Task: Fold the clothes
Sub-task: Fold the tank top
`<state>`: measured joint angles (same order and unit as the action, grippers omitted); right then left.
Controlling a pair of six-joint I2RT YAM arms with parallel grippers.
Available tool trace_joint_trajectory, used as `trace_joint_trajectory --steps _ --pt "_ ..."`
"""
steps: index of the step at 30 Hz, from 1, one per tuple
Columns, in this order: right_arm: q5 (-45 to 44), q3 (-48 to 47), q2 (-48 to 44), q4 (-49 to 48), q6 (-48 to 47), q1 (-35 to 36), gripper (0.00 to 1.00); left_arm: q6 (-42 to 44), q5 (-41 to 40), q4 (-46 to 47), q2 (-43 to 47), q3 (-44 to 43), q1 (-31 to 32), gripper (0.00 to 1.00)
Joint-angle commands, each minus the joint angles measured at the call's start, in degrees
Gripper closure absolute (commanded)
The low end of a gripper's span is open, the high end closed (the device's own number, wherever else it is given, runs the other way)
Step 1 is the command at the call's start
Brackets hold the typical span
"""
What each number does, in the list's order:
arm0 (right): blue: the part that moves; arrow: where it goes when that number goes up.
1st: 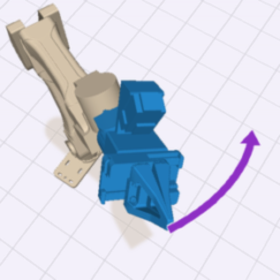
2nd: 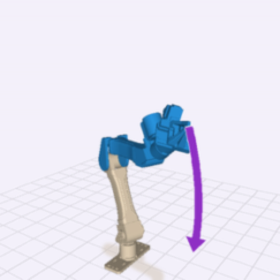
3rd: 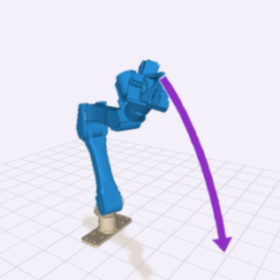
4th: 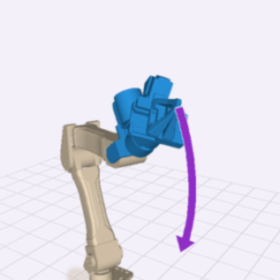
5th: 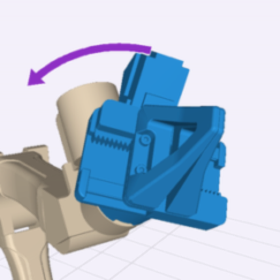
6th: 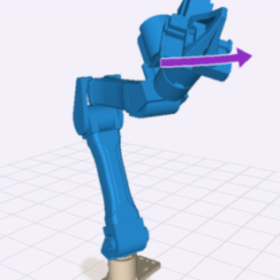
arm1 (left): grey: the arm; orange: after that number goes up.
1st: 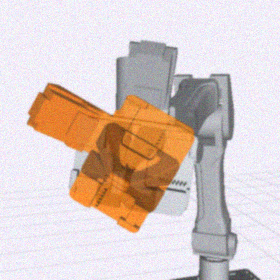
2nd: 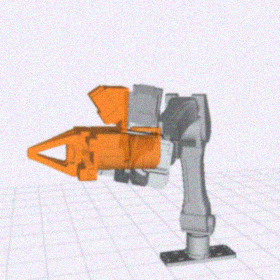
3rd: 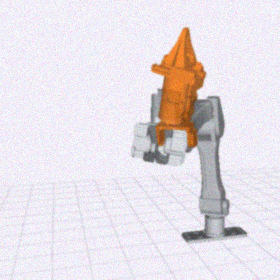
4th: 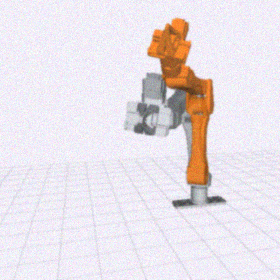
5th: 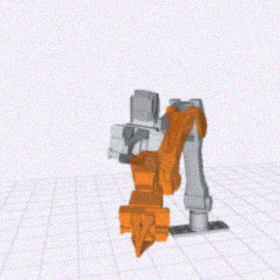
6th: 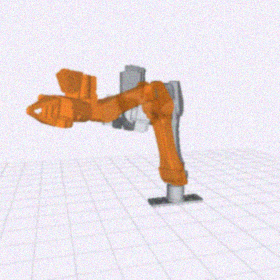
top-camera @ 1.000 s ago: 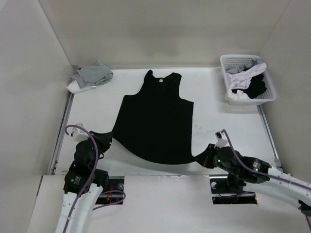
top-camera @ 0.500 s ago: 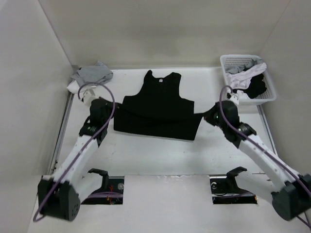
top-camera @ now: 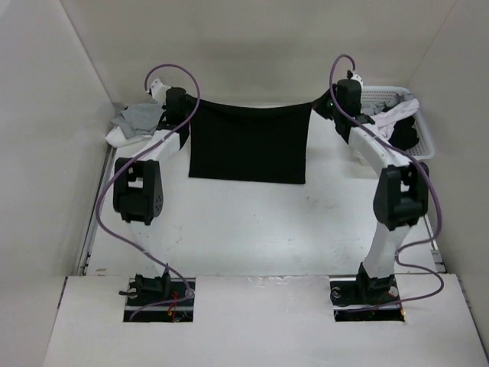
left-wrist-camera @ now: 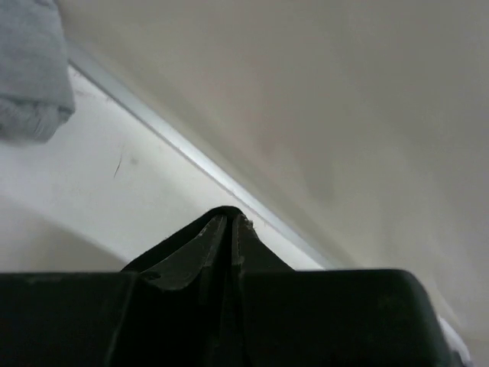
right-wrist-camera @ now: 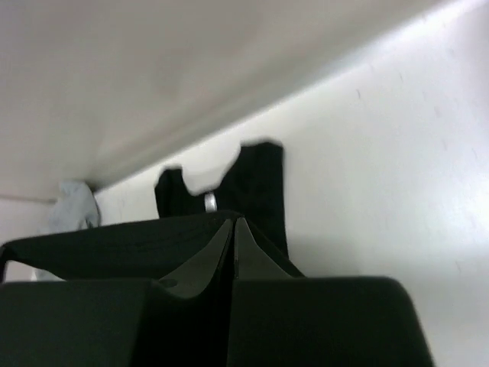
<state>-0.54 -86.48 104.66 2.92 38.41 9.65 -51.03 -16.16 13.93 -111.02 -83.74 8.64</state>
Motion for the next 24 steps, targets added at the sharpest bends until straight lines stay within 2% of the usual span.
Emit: trace_joint_trajectory --steps 1,2,5,7,11,12,14,16,17,19,22,24 --pt "1.5 -11.8 9.7 -2.6 -0.5 -1.5 0.96 1.1 -0.8 1.6 -7.6 -10.9 -1.5 0.92" --pt "1.3 -14.8 12.6 -2.2 0.3 -1.6 0.9 1.3 -0.2 0.5 -10.5 -14.2 -1.7 0.84" --pt "1.2 -19.4 17.7 -2.0 2.0 -1.5 0.56 1.4 2.7 -1.0 -13.7 -17.0 -2.8 0.6" --pt "0.8 -15.5 15.0 -2.5 2.2 -1.3 0.49 1.6 3.1 0.6 -9.6 -11.1 -3.2 0.52" --pt "-2.9 -1.6 4.4 -6.2 0.0 1.7 0.5 2.4 2.1 9.7 5.1 10.2 -2.8 0.5" --pt "-3.3 2.3 1.8 -6.8 -0.6 2.9 0.54 1.9 1.8 10.8 8.6 15.7 -2.5 0.5" --pt "-3.7 9.9 -2.9 -7.4 -0.5 4.7 0.7 1.5 1.2 11.4 14.2 25.0 -1.0 0.5" --pt "-4.4 18.2 -7.1 -8.4 -0.4 7.1 0.93 0.9 1.5 10.7 17.9 32.6 -0.5 0.5" --pt "-5.2 22.1 -8.9 -8.8 0.0 8.0 0.96 0.4 1.8 10.0 19.2 35.4 -0.6 0.5" --pt "-7.4 29.3 -12.4 -10.6 1.5 9.1 0.92 -1.8 2.8 9.0 20.9 39.9 -1.0 0.5" --pt "-7.7 36.4 -15.8 -12.7 2.5 9.3 0.62 -2.9 7.9 10.4 21.1 43.6 -2.1 0.5" --pt "-7.3 39.3 -16.6 -12.9 2.8 9.3 0.51 -3.4 11.7 10.9 19.3 43.9 -2.4 0.51"
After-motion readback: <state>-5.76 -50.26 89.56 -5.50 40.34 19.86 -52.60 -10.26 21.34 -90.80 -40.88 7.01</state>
